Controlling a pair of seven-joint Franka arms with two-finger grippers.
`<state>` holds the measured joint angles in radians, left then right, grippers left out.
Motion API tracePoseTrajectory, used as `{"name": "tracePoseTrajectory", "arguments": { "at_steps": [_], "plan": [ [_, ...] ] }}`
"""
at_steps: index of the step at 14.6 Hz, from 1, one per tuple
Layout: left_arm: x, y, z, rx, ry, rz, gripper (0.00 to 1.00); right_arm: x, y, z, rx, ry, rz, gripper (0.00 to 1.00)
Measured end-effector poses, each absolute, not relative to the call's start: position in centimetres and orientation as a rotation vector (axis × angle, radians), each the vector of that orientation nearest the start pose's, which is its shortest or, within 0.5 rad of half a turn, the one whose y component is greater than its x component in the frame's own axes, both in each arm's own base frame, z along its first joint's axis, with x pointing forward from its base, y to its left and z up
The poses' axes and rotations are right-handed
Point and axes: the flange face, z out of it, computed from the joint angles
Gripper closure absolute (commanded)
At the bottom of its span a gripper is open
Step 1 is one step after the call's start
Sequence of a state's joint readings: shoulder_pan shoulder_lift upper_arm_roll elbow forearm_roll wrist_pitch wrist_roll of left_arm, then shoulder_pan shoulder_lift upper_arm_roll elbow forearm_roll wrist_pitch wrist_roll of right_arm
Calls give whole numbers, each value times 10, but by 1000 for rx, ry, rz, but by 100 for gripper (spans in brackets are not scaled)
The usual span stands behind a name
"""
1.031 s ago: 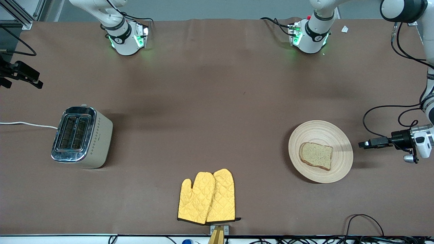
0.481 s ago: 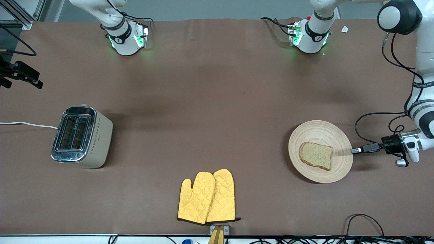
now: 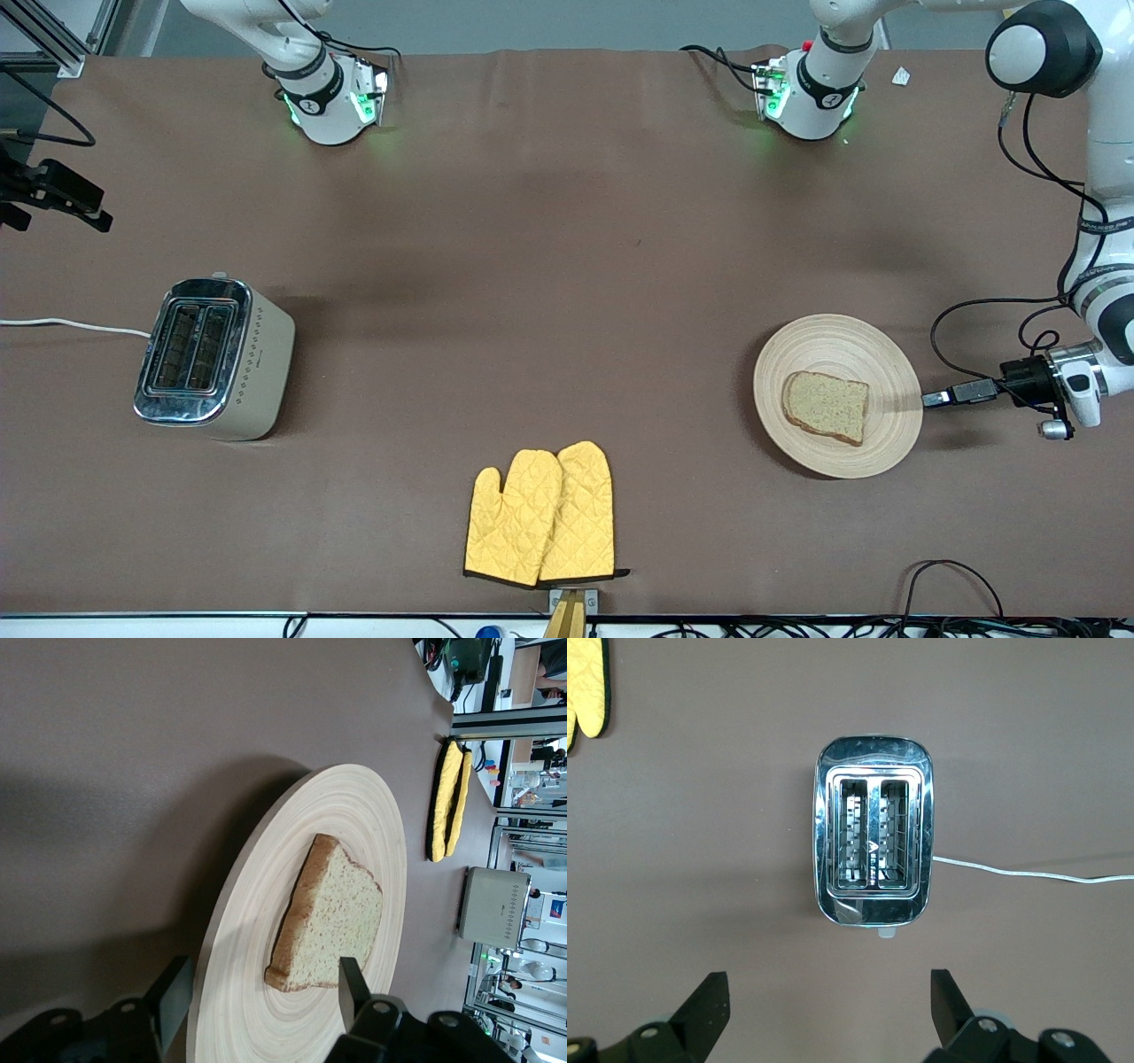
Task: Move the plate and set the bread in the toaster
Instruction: 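Lower the left gripper and pinch the wooden plate rim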
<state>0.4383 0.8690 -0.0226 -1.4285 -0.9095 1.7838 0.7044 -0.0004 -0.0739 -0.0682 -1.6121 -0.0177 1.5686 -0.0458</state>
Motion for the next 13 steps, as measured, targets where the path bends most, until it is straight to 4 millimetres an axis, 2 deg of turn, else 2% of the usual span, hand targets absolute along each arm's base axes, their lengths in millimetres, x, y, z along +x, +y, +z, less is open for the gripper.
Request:
{"name": "tracePoseTrajectory", "arguments": {
  "at_steps": [3, 6, 10, 13],
  "plan": [
    [649, 215, 161, 2171, 188, 33, 34, 530, -40, 645, -3155, 36, -46, 0],
    [649, 210, 153, 2165, 186, 20, 45, 530, -40, 645, -3155, 36, -46, 0],
    [648, 205, 142, 2156, 188, 2, 75, 530, -40, 645, -3155, 36, -46, 0],
    [647, 205, 138, 2154, 192, -3, 91, 530, -40, 645, -3155, 37, -46, 0]
  ]
}}
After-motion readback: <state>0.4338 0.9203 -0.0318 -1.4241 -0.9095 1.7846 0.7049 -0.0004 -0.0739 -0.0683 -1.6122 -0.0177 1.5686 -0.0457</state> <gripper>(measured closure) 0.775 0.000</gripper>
